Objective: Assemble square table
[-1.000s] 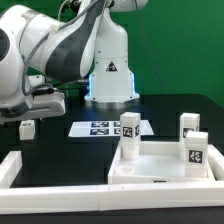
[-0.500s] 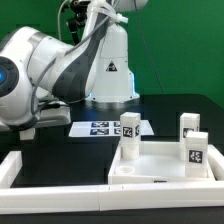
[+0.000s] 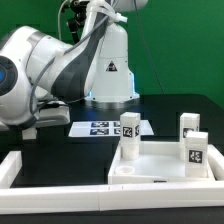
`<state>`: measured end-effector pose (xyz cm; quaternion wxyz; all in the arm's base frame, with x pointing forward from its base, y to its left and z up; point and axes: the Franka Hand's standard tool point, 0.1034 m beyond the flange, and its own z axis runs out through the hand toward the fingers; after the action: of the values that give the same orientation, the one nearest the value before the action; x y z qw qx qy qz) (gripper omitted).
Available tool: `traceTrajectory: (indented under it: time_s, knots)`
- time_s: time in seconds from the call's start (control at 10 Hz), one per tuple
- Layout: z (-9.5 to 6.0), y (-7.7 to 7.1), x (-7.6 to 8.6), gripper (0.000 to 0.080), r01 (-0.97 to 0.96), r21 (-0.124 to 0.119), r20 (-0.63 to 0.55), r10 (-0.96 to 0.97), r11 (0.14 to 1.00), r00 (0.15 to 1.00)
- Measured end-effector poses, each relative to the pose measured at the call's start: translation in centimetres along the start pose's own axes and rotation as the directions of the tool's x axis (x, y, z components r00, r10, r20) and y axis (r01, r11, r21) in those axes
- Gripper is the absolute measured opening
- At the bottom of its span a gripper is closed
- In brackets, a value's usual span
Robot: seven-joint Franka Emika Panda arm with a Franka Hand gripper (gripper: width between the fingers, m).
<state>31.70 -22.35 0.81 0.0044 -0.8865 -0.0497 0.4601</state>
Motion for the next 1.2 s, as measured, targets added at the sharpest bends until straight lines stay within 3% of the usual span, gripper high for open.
traceTrajectory:
  time_s: [0.5, 0.7, 0.9, 1.0, 1.1, 1.2]
  knots:
    - [-0.3, -0.1, 0.0, 0.0284, 0.002, -0.001, -0.003, -0.002, 1.000, 1.000]
    - [-5.9, -2.5, -0.4, 0.0285, 0.045, -0.026, -0.072, -0.047, 0.999, 0.996]
    - [-10.9, -4.2, -2.3, 0.0285, 0.044, 0.002, -0.112, -0.043, 0.999, 0.993]
    - [-12.1, -3.7, -2.2, 0.0285, 0.028, 0.005, -0.118, -0.027, 1.000, 0.993]
    - [-11.4, -2.7, -1.3, 0.0285, 0.023, -0.001, -0.184, -0.023, 1.000, 0.983]
    - [-11.4, -2.8, -1.5, 0.0285, 0.025, -0.001, -0.230, -0.024, 1.000, 0.973]
